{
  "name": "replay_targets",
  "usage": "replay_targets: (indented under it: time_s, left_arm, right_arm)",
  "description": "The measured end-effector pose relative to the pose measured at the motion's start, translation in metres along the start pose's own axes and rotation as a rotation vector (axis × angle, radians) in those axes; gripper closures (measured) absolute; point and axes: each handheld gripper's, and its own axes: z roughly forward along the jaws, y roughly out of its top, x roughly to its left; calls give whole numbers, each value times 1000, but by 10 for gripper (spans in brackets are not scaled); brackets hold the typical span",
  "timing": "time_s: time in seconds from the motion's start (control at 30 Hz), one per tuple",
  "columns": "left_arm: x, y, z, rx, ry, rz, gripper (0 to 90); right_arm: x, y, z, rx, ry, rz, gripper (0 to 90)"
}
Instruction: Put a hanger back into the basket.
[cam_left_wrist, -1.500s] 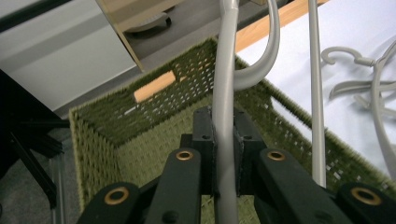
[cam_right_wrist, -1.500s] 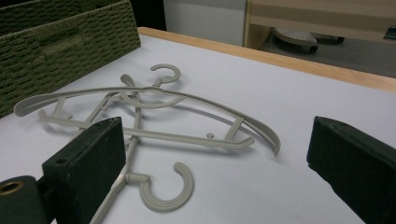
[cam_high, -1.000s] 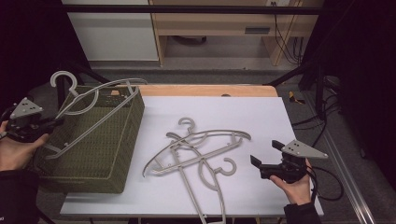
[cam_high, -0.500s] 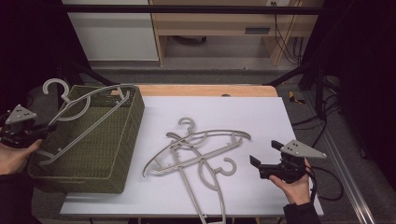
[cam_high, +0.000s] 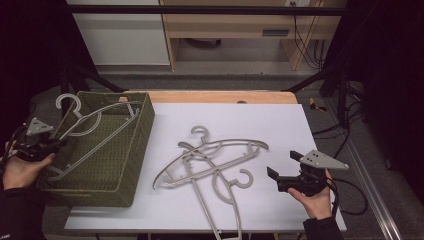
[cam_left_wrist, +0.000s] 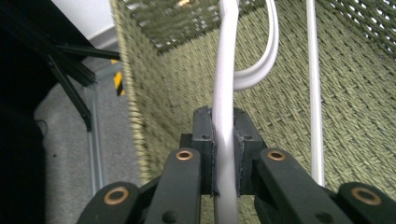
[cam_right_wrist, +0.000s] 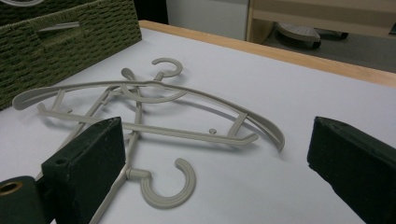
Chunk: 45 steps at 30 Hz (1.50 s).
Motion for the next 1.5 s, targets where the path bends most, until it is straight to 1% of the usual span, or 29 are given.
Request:
replay_targets:
  time_s: [0.1, 0.2, 0.27, 0.33, 0.37, 0.47, 0.53, 0.63, 0.7, 0.73, 0.8, 0.87, 0.93, 0.97, 1.0, 1.03, 1.07, 1.2, 1.23, 1.3, 1.37, 1.43, 1.5]
  left_arm:
    - [-4, -2, 9, 43, -9, -3, 824]
    - [-7, -2, 15, 69, -11, -4, 822]
    - [-8, -3, 20, 81, -27, -21, 820]
    - [-9, -4, 22, 89, -28, -31, 817]
    - [-9, -4, 23, 103, -24, -40, 815]
    - [-9, -5, 24, 124, -19, -60, 795]
    - [-8, -5, 22, 113, -15, -68, 783]
    - [-8, -5, 19, 127, -12, -70, 803]
    - [-7, -6, 17, 127, -5, -75, 804]
    - [-7, -6, 15, 117, -2, -83, 803]
    - [-9, -5, 9, 73, -11, -89, 798]
    - [-14, -2, 1, 14, -26, -96, 776]
    - [-21, 0, -7, -36, -45, -97, 721]
    - [-25, 2, -12, -77, -62, -107, 696]
    - [-28, 3, -14, -101, -75, -116, 675]
    - [-32, 5, -17, -135, -90, -126, 653]
    - [-38, 7, -20, -162, -106, -131, 612]
    - [-54, 14, -27, -229, -153, -148, 501]
    - [-60, 16, -29, -253, -169, -147, 476]
    - [-70, 20, -33, -300, -208, -165, 423]
    - [-78, 22, -35, -334, -233, -182, 379]
    - [-90, 25, -36, -367, -262, -187, 335]
    - [-98, 27, -36, -384, -278, -181, 291]
  right_arm:
    - [0, 0, 0, 0, 1, -2, 46]
    - [0, 0, 0, -1, 1, -1, 45]
    - [0, 0, 0, 0, 1, -1, 45]
    - [0, 0, 0, 0, 0, -1, 45]
    - [0, 0, 0, 2, 0, -1, 45]
    - [0, 0, 0, 2, 2, -6, 45]
    - [0, 0, 0, 0, 1, -2, 45]
    - [0, 0, 0, 2, 5, -4, 45]
    - [1, 0, 1, 2, 3, -2, 45]
    - [1, 0, 1, 1, 4, -3, 45]
    - [1, 0, 0, 0, 7, -3, 45]
    - [1, -1, 1, 1, 5, 3, 45]
    - [0, -1, 2, 4, 1, 1, 45]
    - [0, -1, 2, 5, 2, -2, 45]
    - [0, -1, 2, 3, 1, 2, 45]
    - [0, -1, 2, 2, 0, 2, 45]
    - [0, -1, 2, 1, 1, 2, 45]
    - [0, 0, 1, -4, 0, 3, 44]
    - [0, 0, 1, -5, -1, 4, 44]
    - [-1, -1, 1, -6, -4, 7, 43]
    - [-2, -2, 1, -5, -4, 8, 44]
    - [-3, -2, 1, -4, -5, 7, 43]
    - [-3, -2, 0, -6, -9, 12, 44]
